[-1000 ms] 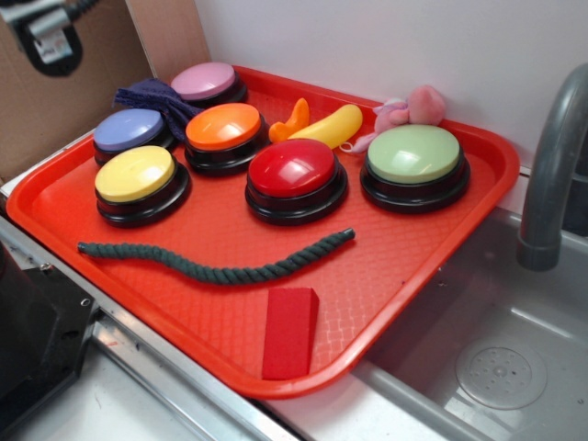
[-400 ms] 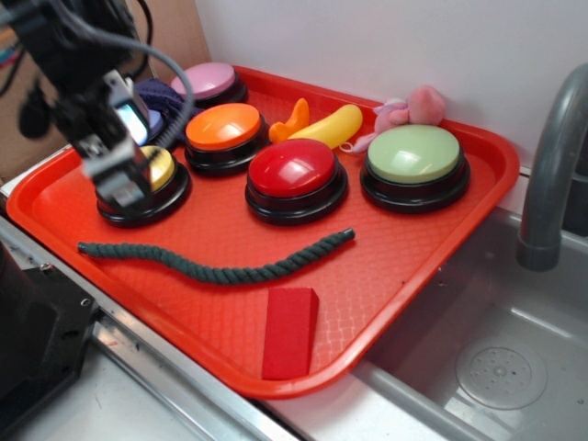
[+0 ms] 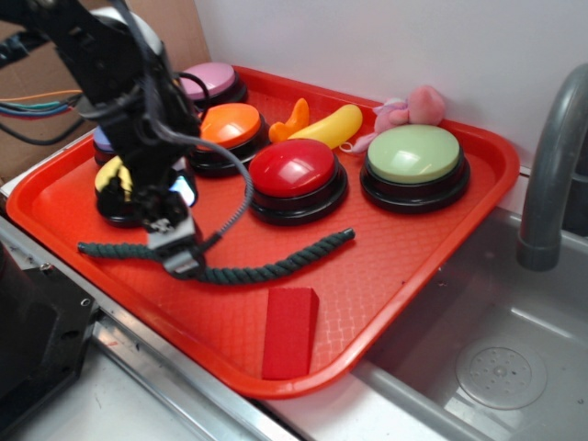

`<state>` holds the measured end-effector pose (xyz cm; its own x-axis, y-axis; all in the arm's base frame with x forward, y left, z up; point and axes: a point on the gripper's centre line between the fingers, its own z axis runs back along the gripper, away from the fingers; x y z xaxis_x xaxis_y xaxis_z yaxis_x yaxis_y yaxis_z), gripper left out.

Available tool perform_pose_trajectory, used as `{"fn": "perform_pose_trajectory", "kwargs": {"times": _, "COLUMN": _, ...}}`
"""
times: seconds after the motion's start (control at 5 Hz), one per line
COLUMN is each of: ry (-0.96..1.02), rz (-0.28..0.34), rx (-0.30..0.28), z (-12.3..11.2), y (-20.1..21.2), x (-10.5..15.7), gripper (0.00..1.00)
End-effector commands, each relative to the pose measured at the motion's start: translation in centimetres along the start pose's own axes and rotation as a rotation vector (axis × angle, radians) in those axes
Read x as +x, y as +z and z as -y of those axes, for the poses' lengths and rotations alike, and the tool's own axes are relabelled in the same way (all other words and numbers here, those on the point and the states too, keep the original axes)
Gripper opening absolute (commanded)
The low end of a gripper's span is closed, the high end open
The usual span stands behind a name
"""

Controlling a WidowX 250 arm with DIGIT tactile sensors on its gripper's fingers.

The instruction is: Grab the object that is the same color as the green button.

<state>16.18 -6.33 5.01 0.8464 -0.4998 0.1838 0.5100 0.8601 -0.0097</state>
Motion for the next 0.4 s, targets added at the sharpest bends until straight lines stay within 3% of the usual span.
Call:
{"fn": "perform_pose_trajectory", "kwargs": {"times": 0.0, "ry": -0.068, "rz": 0.014, "rx": 0.004, "z": 0.51, "y": -3.0, "x": 0.82, "gripper": 1.0}}
{"fn": "perform_pose_trajectory", "kwargs": {"times": 0.2, "ry": -0.054, "rz": 0.01, "rx": -0.007, "z": 0.73, "y": -3.55, "x": 1.02, "gripper": 1.0}}
